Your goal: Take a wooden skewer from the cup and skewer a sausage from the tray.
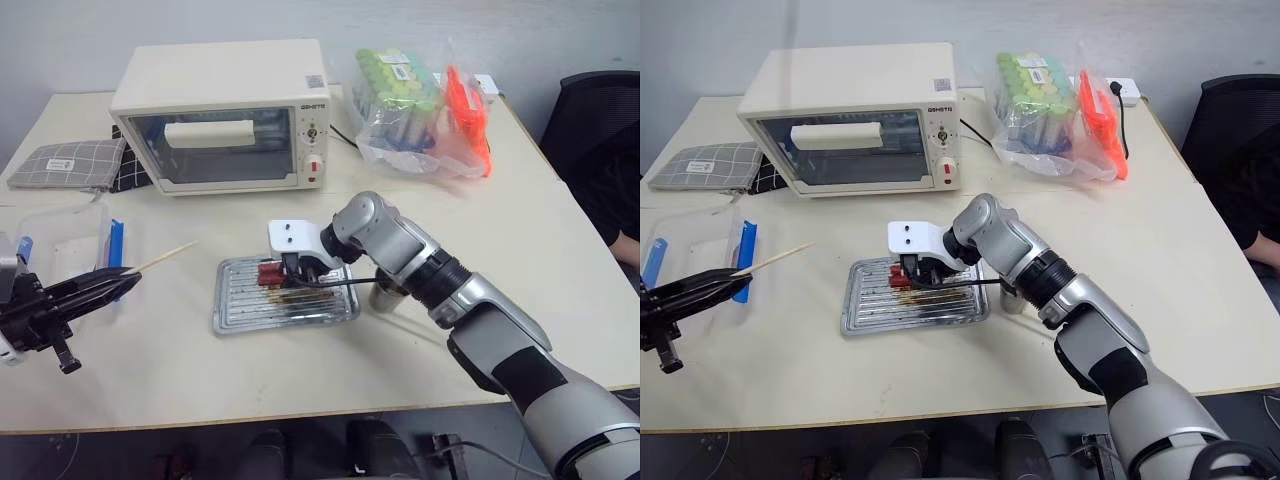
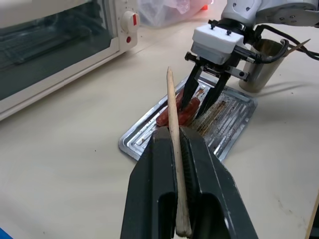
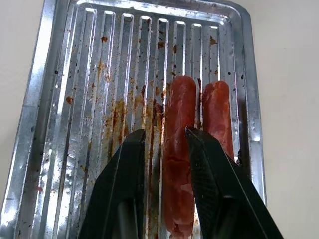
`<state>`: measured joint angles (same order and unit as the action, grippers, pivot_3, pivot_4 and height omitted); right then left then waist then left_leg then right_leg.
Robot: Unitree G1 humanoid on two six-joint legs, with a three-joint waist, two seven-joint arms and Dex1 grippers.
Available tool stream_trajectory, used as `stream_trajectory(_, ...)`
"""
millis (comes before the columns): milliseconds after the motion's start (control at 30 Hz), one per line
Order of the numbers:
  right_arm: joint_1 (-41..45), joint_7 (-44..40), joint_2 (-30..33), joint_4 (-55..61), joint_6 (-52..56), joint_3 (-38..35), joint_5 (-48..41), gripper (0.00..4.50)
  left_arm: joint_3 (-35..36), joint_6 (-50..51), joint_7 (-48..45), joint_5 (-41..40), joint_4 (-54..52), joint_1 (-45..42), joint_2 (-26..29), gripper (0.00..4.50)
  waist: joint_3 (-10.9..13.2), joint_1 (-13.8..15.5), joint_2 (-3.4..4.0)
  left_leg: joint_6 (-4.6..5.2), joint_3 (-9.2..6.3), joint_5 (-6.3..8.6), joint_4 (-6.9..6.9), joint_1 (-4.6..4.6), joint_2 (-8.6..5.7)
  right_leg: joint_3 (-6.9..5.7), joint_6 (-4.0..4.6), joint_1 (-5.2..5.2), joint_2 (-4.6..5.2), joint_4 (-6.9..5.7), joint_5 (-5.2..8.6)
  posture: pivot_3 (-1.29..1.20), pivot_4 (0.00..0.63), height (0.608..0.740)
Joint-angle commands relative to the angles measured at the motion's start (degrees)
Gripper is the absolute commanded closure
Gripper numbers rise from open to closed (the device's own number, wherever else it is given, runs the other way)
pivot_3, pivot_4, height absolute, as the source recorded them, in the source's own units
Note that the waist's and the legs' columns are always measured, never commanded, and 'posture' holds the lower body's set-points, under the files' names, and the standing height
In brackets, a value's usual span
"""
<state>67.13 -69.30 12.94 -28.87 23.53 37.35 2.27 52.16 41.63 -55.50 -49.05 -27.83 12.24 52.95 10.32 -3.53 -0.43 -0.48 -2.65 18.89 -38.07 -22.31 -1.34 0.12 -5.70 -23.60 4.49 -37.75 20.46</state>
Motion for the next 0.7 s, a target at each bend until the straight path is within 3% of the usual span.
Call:
stream_trajectory(33, 0.9, 0.8, -1.7, -2.4, -1.9, -1.9, 1.2, 3.21, 0.3, -0.9, 0.4, -0.3, -0.3, -0.6, 0.5, 4.50, 0.0, 0.0, 0.00, 0.00, 0.00, 0.00, 0.00, 0.03, 0.00, 0.00, 0.00, 0.01, 0.00, -0.02, 0.00, 0.00, 0.150, 0.740)
stream_trajectory(633, 1.0, 1.5, -5.8, -9.6, -5.4, -3.9, 4.8, 3.21, -0.6, -1.0, 0.8, -0.6, -0.5, -1.5, 0.8, 4.50, 0.0, -1.1, 0.00, -0.01, -0.01, 0.00, 0.00, 0.06, 0.00, -0.01, 0.00, 0.01, 0.00, -0.12, 0.00, 0.00, 0.150, 0.740)
stream_trajectory(700, 0.5, 1.2, -5.8, -9.5, -5.5, -4.1, 4.9, 3.55, -0.7, -1.0, 0.8, -0.6, -0.4, -1.7, 0.9, 4.50, 0.0, -1.3, 0.00, -0.02, -0.02, 0.00, -0.01, 0.07, 0.00, -0.01, 0.00, 0.02, -0.01, -0.13, 0.00, 0.00, 0.150, 0.740)
